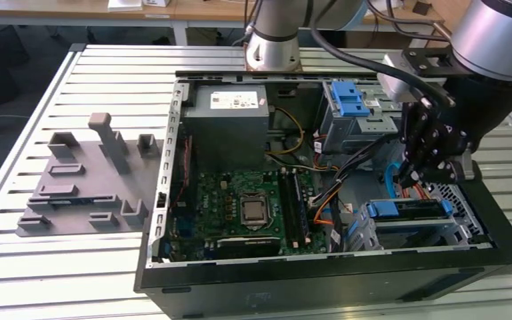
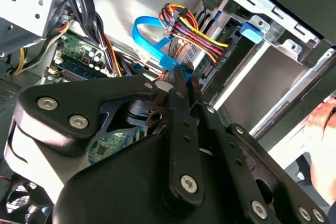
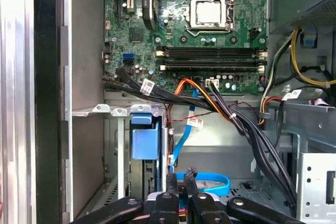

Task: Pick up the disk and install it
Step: 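Insert the second disk wire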

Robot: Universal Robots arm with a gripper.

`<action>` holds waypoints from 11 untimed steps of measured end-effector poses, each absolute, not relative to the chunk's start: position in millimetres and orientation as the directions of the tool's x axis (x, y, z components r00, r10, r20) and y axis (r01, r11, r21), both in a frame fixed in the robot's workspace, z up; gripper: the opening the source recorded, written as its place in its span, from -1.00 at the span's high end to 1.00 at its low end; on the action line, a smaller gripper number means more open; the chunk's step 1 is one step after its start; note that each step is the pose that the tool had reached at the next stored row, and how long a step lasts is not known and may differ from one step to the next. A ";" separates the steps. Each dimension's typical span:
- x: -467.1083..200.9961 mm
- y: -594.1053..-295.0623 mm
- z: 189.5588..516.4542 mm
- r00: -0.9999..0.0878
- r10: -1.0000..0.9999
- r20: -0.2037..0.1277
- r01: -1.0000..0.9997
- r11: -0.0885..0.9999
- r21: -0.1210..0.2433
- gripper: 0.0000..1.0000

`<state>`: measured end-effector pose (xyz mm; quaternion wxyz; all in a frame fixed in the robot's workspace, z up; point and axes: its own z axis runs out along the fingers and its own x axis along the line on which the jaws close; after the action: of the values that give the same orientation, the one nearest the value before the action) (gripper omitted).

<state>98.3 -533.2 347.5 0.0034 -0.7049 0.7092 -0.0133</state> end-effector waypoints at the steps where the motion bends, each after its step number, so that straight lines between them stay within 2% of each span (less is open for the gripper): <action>1: 98.1 -534.2 347.2 -0.005 -1.000 0.014 -1.000 0.004 -0.024 0.66; 11: 98.0 -539.4 343.0 0.041 -0.999 0.014 -0.999 -0.042 -0.025 0.66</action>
<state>98.0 -539.4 343.0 0.0041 -0.7215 0.6923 -0.0137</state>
